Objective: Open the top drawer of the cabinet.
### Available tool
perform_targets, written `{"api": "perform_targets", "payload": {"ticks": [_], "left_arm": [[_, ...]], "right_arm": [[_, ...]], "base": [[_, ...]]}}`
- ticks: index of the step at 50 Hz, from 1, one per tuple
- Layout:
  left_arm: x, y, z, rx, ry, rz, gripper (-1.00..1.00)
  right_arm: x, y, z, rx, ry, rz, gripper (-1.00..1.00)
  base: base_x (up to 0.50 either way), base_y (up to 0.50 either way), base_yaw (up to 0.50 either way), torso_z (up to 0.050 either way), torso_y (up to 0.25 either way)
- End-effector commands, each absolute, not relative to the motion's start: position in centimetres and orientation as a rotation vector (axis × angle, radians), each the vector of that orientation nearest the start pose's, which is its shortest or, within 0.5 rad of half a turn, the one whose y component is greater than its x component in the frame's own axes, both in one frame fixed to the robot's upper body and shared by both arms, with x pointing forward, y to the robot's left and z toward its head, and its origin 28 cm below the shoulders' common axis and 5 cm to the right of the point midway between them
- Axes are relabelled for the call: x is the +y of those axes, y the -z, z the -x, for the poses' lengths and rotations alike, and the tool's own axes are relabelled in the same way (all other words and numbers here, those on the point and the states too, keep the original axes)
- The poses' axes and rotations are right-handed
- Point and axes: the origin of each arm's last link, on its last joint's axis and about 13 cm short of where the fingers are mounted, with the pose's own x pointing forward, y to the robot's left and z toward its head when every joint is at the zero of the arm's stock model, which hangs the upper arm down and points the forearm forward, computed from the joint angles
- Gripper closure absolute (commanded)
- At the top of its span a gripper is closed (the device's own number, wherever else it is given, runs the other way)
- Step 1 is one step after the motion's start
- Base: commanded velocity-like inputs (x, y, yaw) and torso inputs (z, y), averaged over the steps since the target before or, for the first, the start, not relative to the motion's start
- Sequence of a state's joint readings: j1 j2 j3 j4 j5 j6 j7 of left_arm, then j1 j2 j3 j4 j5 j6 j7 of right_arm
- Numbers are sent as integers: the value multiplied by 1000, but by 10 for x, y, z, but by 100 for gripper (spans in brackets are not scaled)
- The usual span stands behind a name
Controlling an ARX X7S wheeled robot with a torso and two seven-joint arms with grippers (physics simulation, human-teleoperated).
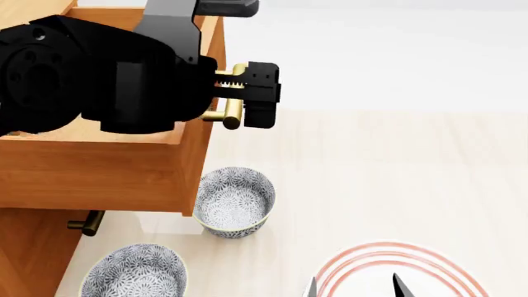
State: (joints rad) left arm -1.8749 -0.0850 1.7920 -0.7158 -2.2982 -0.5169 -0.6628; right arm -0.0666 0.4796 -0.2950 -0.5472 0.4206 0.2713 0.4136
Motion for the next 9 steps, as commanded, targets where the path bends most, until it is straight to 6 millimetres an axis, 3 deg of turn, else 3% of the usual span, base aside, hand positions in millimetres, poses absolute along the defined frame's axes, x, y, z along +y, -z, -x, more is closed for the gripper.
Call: {"api": "perform_targets", "payload": {"ticks": [1,9], "left_arm": [[39,-386,-315,441,555,142,-100],[41,-396,-313,423,542,143,-100]], "right_arm": [[-109,-88,-172,-41,-72,23,-100],[-106,-90,-169,-50,-82,29,-100]], "base": [[-14,-5,-10,0,0],[-2,-4,-8,3,7]]}}
